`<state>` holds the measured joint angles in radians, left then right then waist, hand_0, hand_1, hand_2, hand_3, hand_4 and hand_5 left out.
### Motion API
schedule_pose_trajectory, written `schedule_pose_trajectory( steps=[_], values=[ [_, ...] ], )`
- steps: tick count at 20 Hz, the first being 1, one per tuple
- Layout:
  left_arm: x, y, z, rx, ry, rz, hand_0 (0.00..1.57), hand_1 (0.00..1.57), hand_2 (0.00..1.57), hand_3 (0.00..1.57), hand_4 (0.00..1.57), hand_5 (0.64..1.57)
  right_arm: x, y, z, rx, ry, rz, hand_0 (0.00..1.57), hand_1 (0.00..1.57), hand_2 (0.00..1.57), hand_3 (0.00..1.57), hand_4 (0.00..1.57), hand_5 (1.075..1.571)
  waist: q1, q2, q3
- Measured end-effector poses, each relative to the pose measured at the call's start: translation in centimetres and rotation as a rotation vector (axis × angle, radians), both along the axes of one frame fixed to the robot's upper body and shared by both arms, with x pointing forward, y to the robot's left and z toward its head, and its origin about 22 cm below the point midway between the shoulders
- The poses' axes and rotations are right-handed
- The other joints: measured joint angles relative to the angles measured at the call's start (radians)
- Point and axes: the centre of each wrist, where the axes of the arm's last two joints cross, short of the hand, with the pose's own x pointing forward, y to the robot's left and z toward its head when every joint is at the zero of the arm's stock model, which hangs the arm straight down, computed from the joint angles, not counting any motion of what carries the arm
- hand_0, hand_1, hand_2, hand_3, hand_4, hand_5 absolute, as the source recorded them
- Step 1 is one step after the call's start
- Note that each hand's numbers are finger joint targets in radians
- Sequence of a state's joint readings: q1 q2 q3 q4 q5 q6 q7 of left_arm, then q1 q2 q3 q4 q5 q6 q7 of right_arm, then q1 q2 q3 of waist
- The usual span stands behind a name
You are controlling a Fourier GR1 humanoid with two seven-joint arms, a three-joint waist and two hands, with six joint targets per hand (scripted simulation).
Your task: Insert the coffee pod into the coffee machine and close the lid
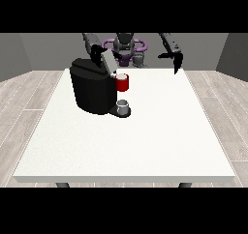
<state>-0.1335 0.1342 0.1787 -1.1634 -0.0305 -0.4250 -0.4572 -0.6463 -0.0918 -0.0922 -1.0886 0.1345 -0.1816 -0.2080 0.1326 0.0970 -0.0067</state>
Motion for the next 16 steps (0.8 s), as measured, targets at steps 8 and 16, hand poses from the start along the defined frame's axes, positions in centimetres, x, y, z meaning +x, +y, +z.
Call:
schedule_pose_trajectory(
  steps=[8, 16],
  values=[
    [1.0, 0.5, 0.1, -0.006, 0.0, -0.004, 0.0, 0.0, 0.0, 0.0, 0.39, 1.571, 0.7, 1.8, 1.3, -0.014, -0.019, 0.014, 0.0, 0.0, 0.0, 0.0, 0.42, 1.571, 0.005, 0.019, 0.0074],
    [2.1, 0.6, 0.5, -0.016, -0.02, -0.023, 0.0, 0.0, 0.0, 0.0, 0.32, 1.571, 0.6, 3.2, 3.2, 0.012, 0.015, -0.041, 0.0, 0.0, 0.0, 0.0, 0.35, 1.571, 0.023, 0.04, 0.0184]
  ],
)
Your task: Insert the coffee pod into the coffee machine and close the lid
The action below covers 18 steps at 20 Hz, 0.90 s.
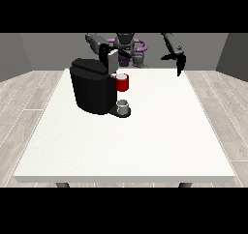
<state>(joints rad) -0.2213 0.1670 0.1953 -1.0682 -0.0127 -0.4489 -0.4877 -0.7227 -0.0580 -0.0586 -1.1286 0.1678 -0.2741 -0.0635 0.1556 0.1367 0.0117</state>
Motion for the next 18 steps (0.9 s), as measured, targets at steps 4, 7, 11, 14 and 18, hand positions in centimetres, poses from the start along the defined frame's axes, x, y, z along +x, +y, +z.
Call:
schedule_pose_trajectory(
  steps=[4, 7, 11, 14, 18],
  values=[
    [0.5, 0.2, 0.3, 0.004, -0.014, -0.033, 0.0, 0.0, 0.0, 0.0, 0.36, 1.571, 0.2, 0.5, 1.9, -0.044, -0.016, -0.023, 0.0, 0.0, 0.0, 0.0, 0.46, 1.571, 0.034, 0.03, 0.0025],
    [0.8, -0.5, 0.3, 0.001, -0.017, -0.058, 0.0, 0.0, 0.0, 0.0, 0.34, 1.571, 0.6, 1.9, 3.5, -0.121, -0.07, 0.023, 0.0, 0.0, 0.0, 0.0, 0.35, 1.571, 0.076, 0.036, -0.0038],
    [0.3, -0.7, -0.4, -0.01, -0.003, -0.061, 0.0, 0.0, 0.0, 0.0, 0.37, 1.571, 0.6, 4.4, 4.3, -0.147, -0.115, 0.098, 0.0, 0.0, 0.0, 0.0, 0.38, 1.571, 0.084, 0.022, -0.0091],
    [0.4, -1.4, -0.7, -0.016, -0.002, -0.065, 0.0, 0.0, 0.0, 0.0, 0.27, 1.571, 0.1, 6.2, 3.5, -0.169, -0.126, 0.155, 0.0, 0.0, 0.0, 0.0, 0.43, 1.571, 0.085, 0.015, -0.0106],
    [-0.5, -1.6, -2.0, -0.021, -0.007, -0.056, 0.0, 0.0, 0.0, 0.0, 0.17, 1.571, -0.7, 7.8, 2.3, -0.195, -0.127, 0.251, 0.0, 0.0, 0.0, 0.0, 0.49, 1.571, 0.069, 0.016, -0.0116]
  ],
)
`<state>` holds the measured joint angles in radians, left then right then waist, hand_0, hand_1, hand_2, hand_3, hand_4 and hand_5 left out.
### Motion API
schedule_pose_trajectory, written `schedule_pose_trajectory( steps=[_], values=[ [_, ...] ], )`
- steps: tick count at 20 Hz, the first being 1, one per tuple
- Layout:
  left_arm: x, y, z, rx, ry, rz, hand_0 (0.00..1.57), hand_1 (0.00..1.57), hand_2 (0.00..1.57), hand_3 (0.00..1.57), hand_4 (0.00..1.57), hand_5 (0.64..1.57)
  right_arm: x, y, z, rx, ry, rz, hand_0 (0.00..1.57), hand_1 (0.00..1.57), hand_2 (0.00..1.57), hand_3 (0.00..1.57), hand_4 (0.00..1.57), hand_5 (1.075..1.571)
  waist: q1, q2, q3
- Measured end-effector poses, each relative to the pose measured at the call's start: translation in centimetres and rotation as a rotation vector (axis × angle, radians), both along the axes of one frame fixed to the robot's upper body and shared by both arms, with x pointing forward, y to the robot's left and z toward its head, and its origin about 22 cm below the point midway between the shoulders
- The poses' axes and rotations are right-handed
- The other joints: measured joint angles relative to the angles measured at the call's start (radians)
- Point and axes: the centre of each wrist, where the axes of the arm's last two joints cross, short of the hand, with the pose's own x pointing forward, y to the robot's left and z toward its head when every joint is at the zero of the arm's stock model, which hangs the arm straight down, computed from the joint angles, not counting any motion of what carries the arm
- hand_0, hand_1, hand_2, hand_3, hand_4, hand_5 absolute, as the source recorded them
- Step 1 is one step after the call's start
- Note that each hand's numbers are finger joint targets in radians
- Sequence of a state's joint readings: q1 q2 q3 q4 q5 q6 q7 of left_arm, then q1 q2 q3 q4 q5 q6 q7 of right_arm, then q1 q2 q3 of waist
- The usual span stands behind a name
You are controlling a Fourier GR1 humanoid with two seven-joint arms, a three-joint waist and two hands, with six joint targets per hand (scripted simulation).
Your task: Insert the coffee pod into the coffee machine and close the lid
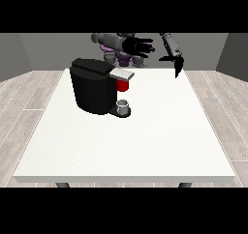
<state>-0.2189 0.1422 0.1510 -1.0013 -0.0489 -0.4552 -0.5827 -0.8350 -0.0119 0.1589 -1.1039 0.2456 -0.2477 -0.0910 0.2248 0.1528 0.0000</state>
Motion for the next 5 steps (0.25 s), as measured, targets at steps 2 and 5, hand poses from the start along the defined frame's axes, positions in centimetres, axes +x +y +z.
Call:
schedule_pose_trajectory(
  steps=[2, 5],
  values=[
    [0.0, 0.0, -0.1, 0.001, 0.014, -0.002, 0.0, 0.0, 0.0, 0.0, 0.17, 1.571, -0.7, 0.6, -1.4, -0.024, 0.008, 0.047, 0.0, 0.0, 0.0, 0.0, 0.51, 1.571, -0.004, -0.012, 0.0],
    [-0.3, 0.0, -0.5, 0.005, 0.014, 0.001, 0.0, 0.0, 0.0, 0.0, 0.17, 1.571, -2.1, 1.2, -3.4, -0.038, 0.001, 0.154, 0.0, 0.0, 0.0, 0.0, 0.46, 1.571, -0.007, -0.016, 0.0]
  ],
)
